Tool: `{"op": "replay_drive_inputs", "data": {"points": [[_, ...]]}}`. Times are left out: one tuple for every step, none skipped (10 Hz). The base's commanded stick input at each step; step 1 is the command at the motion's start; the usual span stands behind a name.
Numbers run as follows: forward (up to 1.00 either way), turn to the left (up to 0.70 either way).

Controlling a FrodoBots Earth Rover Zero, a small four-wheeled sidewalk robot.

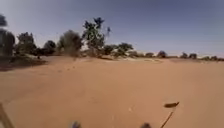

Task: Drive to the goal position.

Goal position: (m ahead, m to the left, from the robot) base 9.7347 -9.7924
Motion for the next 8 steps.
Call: {"op": "replay_drive_inputs", "data": {"points": [[0.7,0.0],[0.7,0.0],[0.7,0.0],[0.7,0.0],[0.7,0.0],[0.7,0.0],[0.7,0.0],[0.7,0.0]]}}
